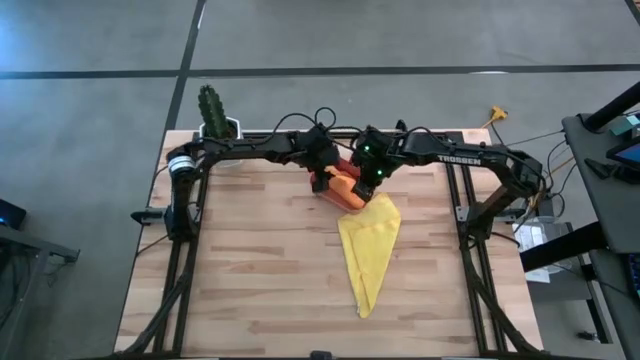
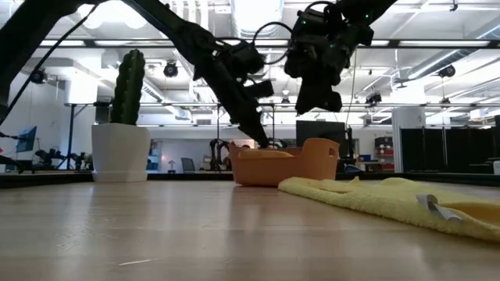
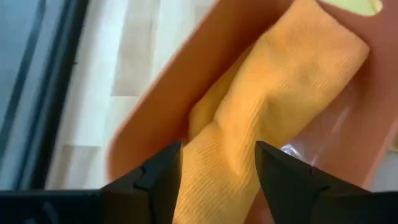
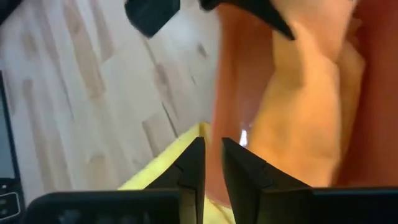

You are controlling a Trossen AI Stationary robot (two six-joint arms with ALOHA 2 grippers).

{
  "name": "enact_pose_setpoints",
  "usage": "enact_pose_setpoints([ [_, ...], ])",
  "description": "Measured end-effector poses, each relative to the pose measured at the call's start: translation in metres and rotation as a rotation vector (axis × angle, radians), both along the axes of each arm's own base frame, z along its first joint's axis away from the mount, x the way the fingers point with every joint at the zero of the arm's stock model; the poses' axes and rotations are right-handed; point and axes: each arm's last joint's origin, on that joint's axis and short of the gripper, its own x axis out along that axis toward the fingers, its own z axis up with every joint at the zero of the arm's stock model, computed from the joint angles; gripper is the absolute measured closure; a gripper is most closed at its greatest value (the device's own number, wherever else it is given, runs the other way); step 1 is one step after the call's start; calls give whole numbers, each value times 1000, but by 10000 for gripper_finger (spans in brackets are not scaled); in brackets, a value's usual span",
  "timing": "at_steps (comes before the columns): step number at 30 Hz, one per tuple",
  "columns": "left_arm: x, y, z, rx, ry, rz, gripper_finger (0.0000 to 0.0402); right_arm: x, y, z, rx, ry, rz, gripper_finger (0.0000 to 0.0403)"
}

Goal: Roll microfiber towels into tight, uniform cylinder then place into a basket
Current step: Put the orange towel into the orange bin

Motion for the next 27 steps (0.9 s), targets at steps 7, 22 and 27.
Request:
enact_pose_setpoints([
  [7, -21, 0, 24, -19, 30, -14, 233, 13, 5, -14, -82, 12, 67, 359],
  [22, -30, -12, 11, -205, 7, -156, 317, 36, -5, -84, 13, 243, -103, 360],
  [27, -22, -2, 0, -145, -26, -120, 337, 40, -5, -83, 25, 209, -128, 360],
])
